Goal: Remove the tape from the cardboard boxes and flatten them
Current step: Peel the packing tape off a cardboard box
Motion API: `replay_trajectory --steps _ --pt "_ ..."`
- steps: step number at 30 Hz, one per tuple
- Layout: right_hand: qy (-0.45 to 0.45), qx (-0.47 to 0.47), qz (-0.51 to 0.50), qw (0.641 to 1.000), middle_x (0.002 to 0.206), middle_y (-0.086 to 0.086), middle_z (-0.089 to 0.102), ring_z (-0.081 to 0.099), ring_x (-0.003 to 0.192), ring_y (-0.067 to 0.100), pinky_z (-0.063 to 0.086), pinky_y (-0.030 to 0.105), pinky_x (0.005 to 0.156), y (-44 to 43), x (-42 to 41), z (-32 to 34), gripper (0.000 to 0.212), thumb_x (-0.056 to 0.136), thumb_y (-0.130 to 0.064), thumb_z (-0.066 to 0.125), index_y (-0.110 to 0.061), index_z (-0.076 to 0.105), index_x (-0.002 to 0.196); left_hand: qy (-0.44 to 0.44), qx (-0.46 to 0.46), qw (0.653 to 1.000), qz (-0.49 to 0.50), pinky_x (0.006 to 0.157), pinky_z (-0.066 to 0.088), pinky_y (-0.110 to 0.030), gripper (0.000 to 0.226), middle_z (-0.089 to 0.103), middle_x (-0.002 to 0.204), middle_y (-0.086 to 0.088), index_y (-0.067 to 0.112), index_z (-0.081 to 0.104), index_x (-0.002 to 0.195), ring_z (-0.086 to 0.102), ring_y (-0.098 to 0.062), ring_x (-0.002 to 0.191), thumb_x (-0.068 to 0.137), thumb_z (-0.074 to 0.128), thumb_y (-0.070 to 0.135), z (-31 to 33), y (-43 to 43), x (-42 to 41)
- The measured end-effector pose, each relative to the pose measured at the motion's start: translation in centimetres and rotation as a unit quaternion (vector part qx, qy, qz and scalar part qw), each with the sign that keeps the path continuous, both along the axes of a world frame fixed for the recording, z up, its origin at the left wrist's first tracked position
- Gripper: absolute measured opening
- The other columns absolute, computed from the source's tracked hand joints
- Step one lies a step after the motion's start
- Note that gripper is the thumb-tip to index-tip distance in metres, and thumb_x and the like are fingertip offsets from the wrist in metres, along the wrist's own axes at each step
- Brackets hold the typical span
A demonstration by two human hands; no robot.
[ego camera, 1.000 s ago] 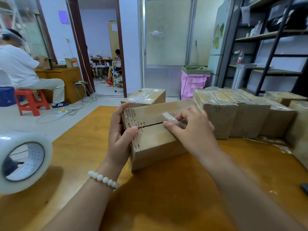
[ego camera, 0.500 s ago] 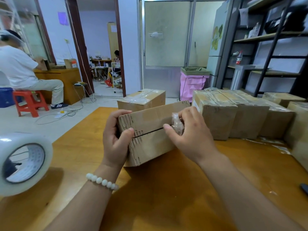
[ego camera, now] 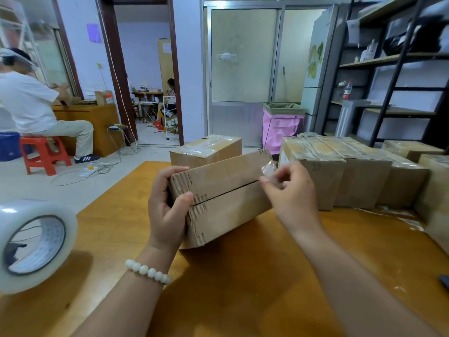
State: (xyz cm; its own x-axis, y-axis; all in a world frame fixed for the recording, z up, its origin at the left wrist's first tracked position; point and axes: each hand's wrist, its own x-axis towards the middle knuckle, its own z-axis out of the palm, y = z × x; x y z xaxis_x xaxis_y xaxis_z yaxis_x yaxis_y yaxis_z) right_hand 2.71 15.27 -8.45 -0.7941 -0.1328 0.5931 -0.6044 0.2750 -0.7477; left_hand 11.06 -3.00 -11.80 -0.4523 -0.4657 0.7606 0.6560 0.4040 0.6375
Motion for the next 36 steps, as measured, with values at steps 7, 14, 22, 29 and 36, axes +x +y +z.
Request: replay_trajectory --steps 7,14,22,29,36 --pt "-0.001 -0.038 0.021 0.999 0.084 0.001 0.054 0.049 0.073 0.008 0.039 0.009 0.062 0.4 -1.4 -0.5 0.017 0.09 -0.022 0.063 -0.023 0.051 0.078 0.014 -0.044 0.999 0.007 0.061 0.043 -0.023 0.034 0.053 0.085 0.014 0.044 0.06 0.097 0.048 -0.01 0.074 0.069 0.052 0.027 -0.2 -0.1 -0.1" --pt "0.039 -0.039 0.101 0.993 0.089 -0.005 0.054 0.051 0.083 0.002 0.04 0.006 0.072 -0.3 0.2 -0.6 0.013 0.092 -0.021 0.06 -0.029 0.05 0.096 0.008 -0.034 0.999 0.011 0.061 0.043 -0.024 0.034 0.053 0.085 0.009 0.044 0.061 0.098 0.048 -0.011 0.073 0.07 0.052 0.027 -0.3 0.0 0.0" --pt "0.062 0.058 -0.009 0.996 0.091 -0.011 0.042 0.036 0.091 0.007 0.03 0.004 0.077 -0.4 -1.2 -1.6 0.023 0.083 -0.038 0.068 -0.02 0.052 0.086 0.005 -0.028 0.999 0.021 0.062 0.045 -0.028 0.035 0.053 0.086 0.006 0.046 0.061 0.097 0.049 -0.013 0.075 0.069 0.052 0.027 -0.1 0.0 0.1" --pt "-0.002 -0.087 -0.033 0.996 0.079 -0.007 0.044 0.044 0.071 0.003 0.036 0.003 0.063 0.4 -1.5 -1.0 0.028 0.091 -0.015 0.061 -0.022 0.039 0.076 0.01 -0.022 1.0 0.009 0.061 0.044 -0.025 0.034 0.055 0.084 0.011 0.044 0.063 0.095 0.049 -0.011 0.073 0.068 0.052 0.027 0.0 0.1 0.2" --pt "-0.017 -0.107 0.004 0.994 0.073 -0.004 0.047 0.044 0.063 0.003 0.039 0.007 0.057 1.0 -2.1 -0.9 0.019 0.093 -0.022 0.059 -0.02 0.045 0.08 -0.003 0.019 1.0 -0.009 0.061 0.047 -0.028 0.028 0.058 0.081 0.01 0.043 0.066 0.09 0.053 -0.013 0.076 0.069 0.054 0.031 0.2 0.0 0.2"
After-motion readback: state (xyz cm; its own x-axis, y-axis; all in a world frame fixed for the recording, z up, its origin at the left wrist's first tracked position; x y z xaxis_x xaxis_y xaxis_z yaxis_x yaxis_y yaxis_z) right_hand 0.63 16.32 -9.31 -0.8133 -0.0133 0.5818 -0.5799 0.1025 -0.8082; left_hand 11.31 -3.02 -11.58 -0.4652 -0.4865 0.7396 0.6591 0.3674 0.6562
